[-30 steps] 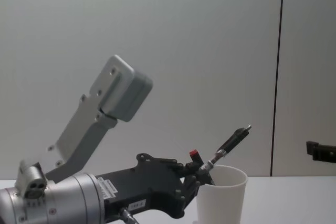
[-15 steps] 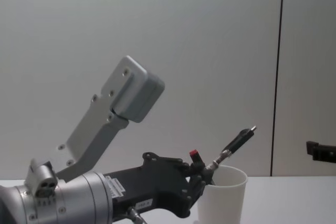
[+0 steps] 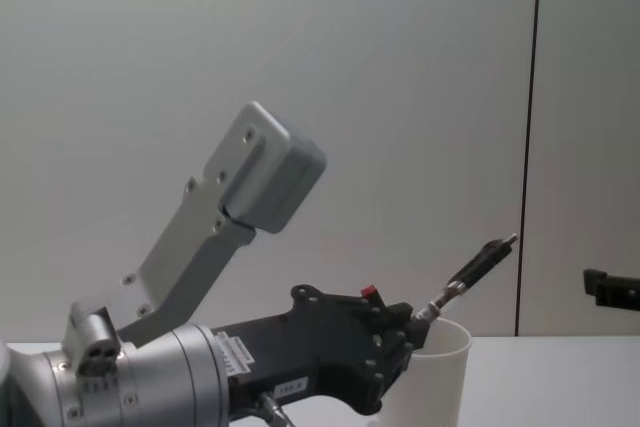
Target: Place the pen into the pen holder.
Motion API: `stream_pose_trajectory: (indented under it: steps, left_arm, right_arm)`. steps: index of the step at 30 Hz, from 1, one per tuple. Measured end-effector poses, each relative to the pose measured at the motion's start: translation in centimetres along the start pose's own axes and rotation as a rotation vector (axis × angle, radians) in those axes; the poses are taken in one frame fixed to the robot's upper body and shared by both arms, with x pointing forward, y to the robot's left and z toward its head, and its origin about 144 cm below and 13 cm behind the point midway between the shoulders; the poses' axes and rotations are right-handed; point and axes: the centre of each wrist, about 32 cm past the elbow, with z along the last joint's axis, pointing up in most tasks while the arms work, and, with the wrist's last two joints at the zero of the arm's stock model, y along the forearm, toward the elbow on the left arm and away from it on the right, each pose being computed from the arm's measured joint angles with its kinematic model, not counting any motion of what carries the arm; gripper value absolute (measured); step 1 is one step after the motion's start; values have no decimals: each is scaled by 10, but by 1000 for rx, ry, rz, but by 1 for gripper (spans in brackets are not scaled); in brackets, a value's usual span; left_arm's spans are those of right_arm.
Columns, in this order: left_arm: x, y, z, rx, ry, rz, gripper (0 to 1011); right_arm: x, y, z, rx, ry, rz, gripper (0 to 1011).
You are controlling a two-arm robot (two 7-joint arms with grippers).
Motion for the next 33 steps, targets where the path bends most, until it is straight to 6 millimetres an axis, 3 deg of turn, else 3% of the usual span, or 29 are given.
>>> stream_pose_trajectory:
  steps: [33]
  left_arm:
    - [2,-7,-2,-50,-5,-58,136]
  right_arm:
    - [4,-5,-2,29,16,25,1002]
